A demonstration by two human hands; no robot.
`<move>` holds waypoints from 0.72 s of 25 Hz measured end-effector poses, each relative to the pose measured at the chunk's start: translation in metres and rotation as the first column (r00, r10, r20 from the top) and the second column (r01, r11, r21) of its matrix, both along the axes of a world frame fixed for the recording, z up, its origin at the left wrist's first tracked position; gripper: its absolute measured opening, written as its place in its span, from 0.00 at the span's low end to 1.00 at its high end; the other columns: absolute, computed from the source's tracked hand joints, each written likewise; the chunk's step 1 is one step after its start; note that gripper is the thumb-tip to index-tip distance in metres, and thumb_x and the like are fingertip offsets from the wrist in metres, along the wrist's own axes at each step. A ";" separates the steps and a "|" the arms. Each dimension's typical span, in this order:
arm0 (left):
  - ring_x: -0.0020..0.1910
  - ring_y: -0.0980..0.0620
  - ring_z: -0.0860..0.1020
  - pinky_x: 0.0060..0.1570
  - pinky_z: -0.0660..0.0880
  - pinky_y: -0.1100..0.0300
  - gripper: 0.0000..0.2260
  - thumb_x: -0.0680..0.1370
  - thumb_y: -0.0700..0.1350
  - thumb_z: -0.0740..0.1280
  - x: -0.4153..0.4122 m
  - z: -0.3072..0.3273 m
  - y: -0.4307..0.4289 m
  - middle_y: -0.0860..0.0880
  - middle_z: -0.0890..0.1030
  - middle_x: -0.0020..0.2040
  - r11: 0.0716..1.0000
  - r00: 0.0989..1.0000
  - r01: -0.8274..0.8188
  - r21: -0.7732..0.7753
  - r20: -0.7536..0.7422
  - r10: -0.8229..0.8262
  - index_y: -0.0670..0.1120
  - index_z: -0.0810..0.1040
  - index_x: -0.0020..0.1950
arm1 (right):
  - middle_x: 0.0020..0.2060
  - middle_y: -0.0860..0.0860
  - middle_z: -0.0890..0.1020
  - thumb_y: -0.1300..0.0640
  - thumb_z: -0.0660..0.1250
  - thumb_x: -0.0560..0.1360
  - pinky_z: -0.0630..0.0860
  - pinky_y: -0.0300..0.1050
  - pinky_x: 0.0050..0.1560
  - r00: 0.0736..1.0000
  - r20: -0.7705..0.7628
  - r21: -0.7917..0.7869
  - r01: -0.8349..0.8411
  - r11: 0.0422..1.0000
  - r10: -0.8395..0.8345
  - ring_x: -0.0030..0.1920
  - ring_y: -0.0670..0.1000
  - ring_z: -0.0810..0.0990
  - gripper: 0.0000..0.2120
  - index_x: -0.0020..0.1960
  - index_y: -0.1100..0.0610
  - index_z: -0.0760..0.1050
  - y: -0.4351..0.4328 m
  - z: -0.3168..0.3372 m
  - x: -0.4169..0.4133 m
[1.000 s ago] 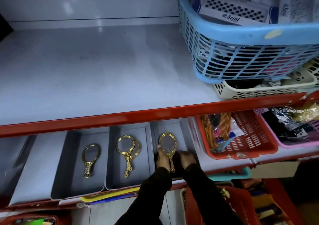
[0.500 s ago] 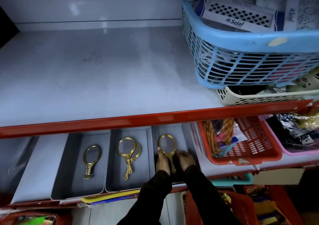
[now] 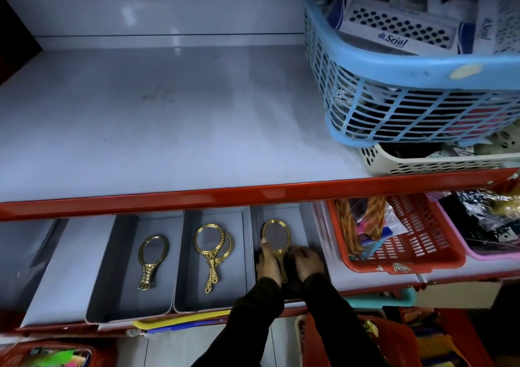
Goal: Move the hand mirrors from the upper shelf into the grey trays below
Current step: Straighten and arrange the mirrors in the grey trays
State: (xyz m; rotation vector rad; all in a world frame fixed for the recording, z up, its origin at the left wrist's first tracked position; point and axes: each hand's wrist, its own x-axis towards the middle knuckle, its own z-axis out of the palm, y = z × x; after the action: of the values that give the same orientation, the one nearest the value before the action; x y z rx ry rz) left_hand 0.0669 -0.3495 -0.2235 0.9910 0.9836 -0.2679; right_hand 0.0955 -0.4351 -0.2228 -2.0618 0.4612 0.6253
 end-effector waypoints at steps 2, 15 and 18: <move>0.74 0.40 0.71 0.76 0.65 0.45 0.34 0.81 0.66 0.52 -0.005 0.008 0.004 0.40 0.72 0.74 1.000 0.998 -0.003 0.024 0.068 0.002 0.45 0.66 0.78 | 0.58 0.62 0.81 0.58 0.57 0.80 0.72 0.51 0.65 0.997 0.039 0.056 0.068 0.996 -0.070 0.60 0.61 0.78 0.15 0.58 0.63 0.79 0.002 0.009 -0.001; 0.77 0.39 0.66 0.79 0.60 0.46 0.39 0.80 0.69 0.49 -0.038 0.010 0.134 0.38 0.66 0.78 0.955 0.977 -0.211 0.210 0.010 0.213 0.42 0.64 0.80 | 0.57 0.63 0.81 0.55 0.60 0.80 0.72 0.57 0.67 0.992 -0.127 0.394 0.060 0.917 -0.010 0.60 0.62 0.78 0.12 0.53 0.62 0.78 0.135 0.029 -0.030; 0.73 0.38 0.70 0.73 0.66 0.48 0.39 0.80 0.68 0.47 -0.041 0.005 0.152 0.37 0.67 0.77 0.977 0.978 -0.204 0.066 -0.020 0.205 0.40 0.62 0.80 | 0.58 0.63 0.80 0.53 0.57 0.81 0.72 0.57 0.67 0.973 -0.232 0.336 0.064 0.940 0.016 0.61 0.62 0.77 0.13 0.46 0.58 0.76 0.153 0.021 -0.038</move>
State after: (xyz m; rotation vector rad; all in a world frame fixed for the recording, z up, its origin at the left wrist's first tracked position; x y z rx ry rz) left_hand 0.0257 -0.1976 -0.2186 0.9376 1.1158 -0.0789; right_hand 0.0575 -0.2822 -0.2016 -1.6587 0.4732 0.8725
